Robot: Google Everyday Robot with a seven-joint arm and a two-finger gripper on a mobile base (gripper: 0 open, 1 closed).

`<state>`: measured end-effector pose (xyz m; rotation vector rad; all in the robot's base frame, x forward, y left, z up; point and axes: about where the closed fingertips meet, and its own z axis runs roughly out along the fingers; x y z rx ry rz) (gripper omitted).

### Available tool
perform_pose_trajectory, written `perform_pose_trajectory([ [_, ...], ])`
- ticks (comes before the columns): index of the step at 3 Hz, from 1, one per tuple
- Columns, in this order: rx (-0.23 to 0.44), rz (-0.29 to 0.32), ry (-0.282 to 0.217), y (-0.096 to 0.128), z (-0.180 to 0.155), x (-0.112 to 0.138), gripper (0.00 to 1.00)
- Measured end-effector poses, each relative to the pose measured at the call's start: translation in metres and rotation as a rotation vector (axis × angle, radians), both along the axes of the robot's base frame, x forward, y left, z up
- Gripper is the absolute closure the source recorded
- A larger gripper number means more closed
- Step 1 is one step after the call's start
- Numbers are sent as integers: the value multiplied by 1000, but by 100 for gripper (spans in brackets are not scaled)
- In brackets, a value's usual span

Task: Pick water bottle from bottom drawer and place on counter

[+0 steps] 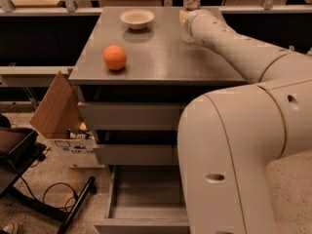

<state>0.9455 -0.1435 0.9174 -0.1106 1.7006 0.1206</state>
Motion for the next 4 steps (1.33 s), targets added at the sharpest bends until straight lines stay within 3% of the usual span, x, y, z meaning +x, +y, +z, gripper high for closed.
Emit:
perform_pose_trajectory([
  [2,0,2,1,1,-1,0,4],
  [4,0,3,2,2,-1,1,0],
])
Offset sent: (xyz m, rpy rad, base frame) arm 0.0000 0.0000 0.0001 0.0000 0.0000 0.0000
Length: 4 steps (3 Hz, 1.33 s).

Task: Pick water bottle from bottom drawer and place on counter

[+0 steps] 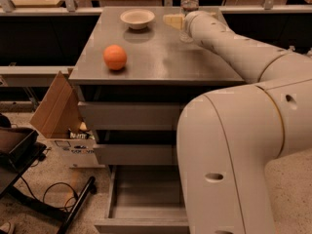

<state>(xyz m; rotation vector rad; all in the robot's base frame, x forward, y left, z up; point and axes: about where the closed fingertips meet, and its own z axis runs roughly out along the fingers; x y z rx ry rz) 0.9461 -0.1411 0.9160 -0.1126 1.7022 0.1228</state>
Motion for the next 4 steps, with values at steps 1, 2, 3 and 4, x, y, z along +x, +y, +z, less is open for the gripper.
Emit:
perform_pose_trajectory([
  [1,-55,5,-4,-12,25,-19,0],
  [2,-172,27,-33,-36,72,-72,0],
  [3,-299,69,-39,-44,112,-131,0],
  [4,-327,63,-61,-64,137,-190,0],
])
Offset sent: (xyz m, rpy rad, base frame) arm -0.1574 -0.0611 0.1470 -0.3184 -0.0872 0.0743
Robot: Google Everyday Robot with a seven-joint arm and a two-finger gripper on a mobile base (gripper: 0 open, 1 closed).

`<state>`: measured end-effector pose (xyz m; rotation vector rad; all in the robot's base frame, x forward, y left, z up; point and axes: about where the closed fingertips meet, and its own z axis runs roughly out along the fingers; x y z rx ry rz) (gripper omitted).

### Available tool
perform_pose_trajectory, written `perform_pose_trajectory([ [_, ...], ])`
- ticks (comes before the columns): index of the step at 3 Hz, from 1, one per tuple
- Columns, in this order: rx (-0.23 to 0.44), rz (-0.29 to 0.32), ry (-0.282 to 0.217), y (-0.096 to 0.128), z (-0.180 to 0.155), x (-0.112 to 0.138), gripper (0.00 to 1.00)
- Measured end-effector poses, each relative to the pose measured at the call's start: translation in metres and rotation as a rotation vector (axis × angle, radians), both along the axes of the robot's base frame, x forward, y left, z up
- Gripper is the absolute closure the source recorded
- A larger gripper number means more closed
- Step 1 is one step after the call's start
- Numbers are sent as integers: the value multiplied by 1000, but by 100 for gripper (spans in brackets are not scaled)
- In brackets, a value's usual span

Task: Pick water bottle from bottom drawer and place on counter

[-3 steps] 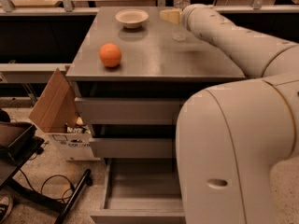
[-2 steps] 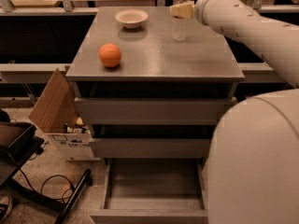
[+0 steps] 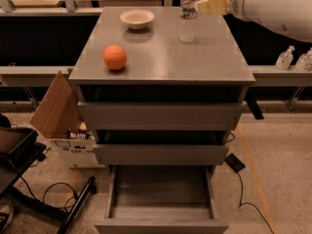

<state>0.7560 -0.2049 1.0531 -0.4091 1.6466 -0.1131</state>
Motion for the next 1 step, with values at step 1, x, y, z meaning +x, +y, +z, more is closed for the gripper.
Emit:
perform_pose_trajectory([
  [1,15,-44,-60,-34,12,-55,0],
])
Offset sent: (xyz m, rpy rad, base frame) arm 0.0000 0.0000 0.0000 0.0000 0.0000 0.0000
